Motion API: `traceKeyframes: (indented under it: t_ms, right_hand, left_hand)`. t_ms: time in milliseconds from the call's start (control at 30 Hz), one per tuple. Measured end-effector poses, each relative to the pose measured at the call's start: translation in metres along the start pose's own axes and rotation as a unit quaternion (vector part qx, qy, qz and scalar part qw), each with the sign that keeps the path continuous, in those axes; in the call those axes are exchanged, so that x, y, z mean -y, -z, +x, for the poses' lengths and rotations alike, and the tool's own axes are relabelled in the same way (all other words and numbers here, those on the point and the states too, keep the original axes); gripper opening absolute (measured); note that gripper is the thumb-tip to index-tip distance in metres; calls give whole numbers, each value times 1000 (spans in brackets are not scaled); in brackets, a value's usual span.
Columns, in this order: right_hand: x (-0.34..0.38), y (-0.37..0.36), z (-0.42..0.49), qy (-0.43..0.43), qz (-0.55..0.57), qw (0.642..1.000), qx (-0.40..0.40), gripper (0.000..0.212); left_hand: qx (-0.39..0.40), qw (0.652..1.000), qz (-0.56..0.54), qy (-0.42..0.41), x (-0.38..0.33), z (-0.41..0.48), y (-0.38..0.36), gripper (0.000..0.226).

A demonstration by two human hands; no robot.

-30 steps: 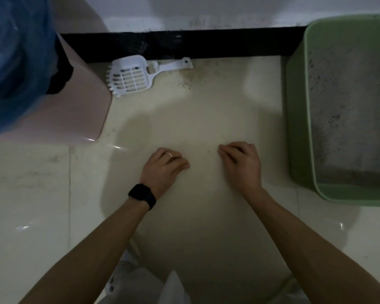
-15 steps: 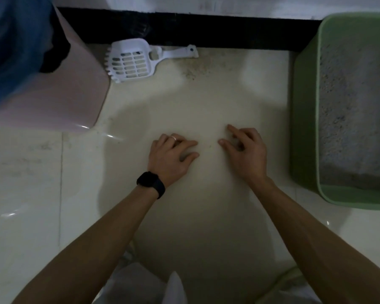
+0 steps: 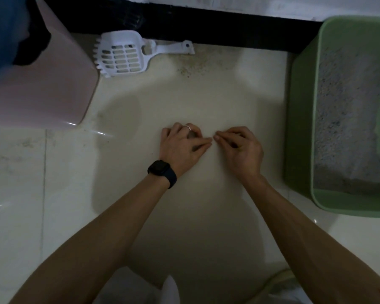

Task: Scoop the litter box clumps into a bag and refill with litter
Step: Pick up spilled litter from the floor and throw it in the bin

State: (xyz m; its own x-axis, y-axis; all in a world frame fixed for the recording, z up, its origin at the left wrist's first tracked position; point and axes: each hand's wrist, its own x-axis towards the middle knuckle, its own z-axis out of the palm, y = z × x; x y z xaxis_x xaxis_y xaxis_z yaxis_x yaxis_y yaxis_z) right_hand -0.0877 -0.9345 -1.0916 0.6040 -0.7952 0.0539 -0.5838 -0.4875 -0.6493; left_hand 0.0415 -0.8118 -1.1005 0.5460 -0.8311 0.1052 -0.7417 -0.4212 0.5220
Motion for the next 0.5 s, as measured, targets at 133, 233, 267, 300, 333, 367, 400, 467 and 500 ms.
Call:
traceKeyframes:
  t_ms: [133, 233, 267, 300, 333, 367, 400, 467, 500]
  right_hand:
    - [-3, -1, 1, 38, -31, 999, -3, 13]
    - [-9, 0, -1, 79, -78, 994, 3, 14]
    - [-11, 2, -1, 94, -94, 991, 6, 15]
    - [-12, 3, -1, 111, -108, 988, 9, 15]
    - [-12, 4, 0, 130, -120, 984, 12, 15]
    - [-11, 4, 1, 152, -132, 979, 9, 15]
    - [-10, 3, 4, 177, -145, 973, 9, 15]
    - [-10, -2, 6, 218, -173, 960, 19, 15]
    - [-11, -3, 7, 227, -189, 955, 25, 16]
  left_hand:
    - [-29, 994, 14, -104, 2, 5, -4, 10]
    - [-37, 974, 67, -212, -5, 13, -9, 11]
    - [-28, 969, 80, -232, -6, 15, -10, 10]
    - [-15, 966, 90, -242, -7, 17, -10, 9]
    - [-2, 964, 99, -245, -8, 18, -10, 8]
    - [9, 963, 109, -247, -8, 19, -10, 8]
    - [17, 962, 117, -245, -7, 18, -10, 8]
    - [22, 964, 127, -234, -7, 16, -12, 11]
    - [21, 965, 130, -226, -8, 15, -13, 12]
